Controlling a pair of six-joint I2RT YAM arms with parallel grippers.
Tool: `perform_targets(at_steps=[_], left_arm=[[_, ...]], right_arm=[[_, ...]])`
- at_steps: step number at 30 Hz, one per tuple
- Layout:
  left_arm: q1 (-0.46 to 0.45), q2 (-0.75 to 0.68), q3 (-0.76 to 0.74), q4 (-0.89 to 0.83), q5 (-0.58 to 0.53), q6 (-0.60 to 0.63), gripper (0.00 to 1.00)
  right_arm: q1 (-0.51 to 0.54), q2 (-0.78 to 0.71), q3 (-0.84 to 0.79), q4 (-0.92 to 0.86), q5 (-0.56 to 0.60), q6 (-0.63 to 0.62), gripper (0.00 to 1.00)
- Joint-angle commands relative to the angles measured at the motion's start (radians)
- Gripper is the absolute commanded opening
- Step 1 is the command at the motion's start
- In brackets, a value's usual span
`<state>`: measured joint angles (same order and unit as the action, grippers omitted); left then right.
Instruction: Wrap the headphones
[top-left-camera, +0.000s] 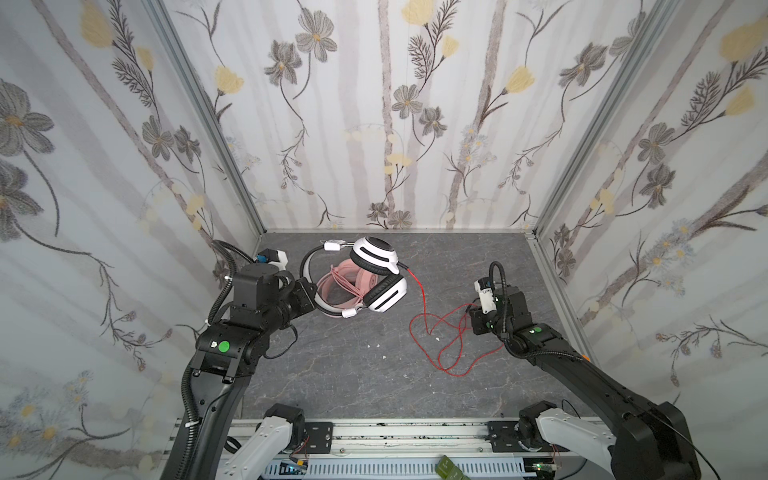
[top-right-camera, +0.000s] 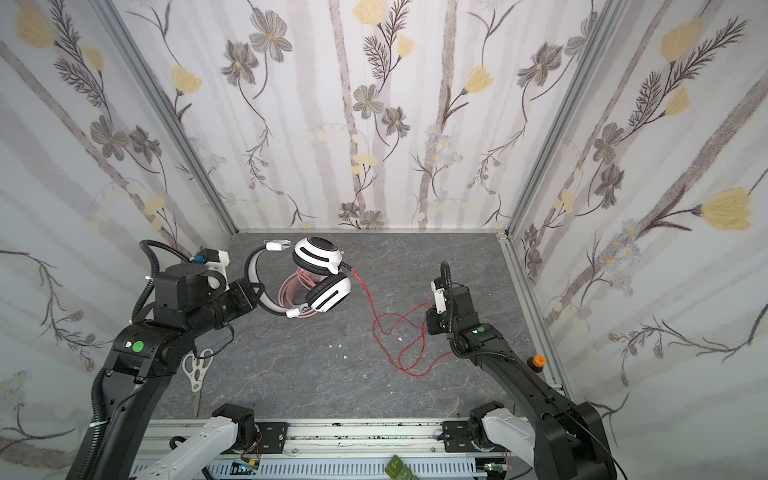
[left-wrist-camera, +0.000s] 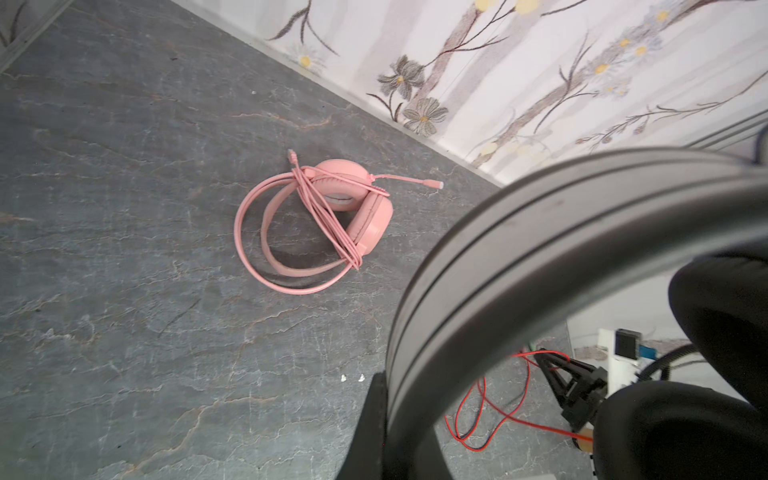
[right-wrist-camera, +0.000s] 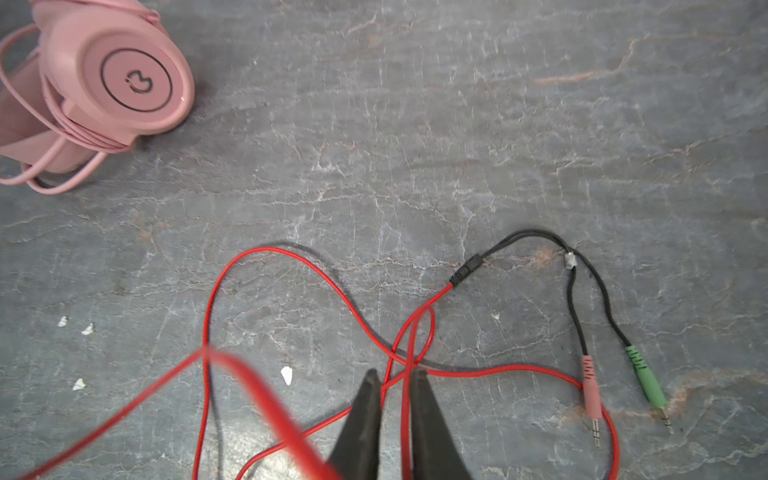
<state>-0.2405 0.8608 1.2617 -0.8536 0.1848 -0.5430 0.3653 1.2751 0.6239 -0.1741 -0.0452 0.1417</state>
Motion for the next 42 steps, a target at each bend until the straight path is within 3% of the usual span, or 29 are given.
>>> perform_targets(at_steps=[1,3,5,11,19,30,42], left_arm=[[0.000,0.000,0.018,0.104,0.052,-0.021,0.00],[0.000,0.011,0.034,0.090,0.047,-0.021,0.00],[0.000,0.019,0.043,0.077,0.042,-0.020,0.00],[0.000,0.037,0.064,0.052,0.032,-0.030,0.00],[0.000,0.040,0.073,0.030,0.008,-0.026,0.00],[0.001,0.112,0.137,-0.011,-0.022,-0.062,0.00],[0.010,0.184,0.306,-0.019,0.049,-0.122,0.00]], right_arm=[[0.001,0.034,0.016,0.047,-0.015,0.010,0.58],[0.004,0.032,0.021,0.066,-0.034,0.001,0.73],[0.013,0.020,0.018,0.090,-0.067,-0.016,0.79],[0.057,-0.042,-0.032,0.191,-0.228,-0.054,0.78],[0.060,-0.188,-0.167,0.381,-0.480,0.041,0.71],[0.081,-0.347,-0.376,0.473,-0.525,0.171,0.63],[0.111,-0.153,-0.412,0.774,-0.558,0.246,0.73]])
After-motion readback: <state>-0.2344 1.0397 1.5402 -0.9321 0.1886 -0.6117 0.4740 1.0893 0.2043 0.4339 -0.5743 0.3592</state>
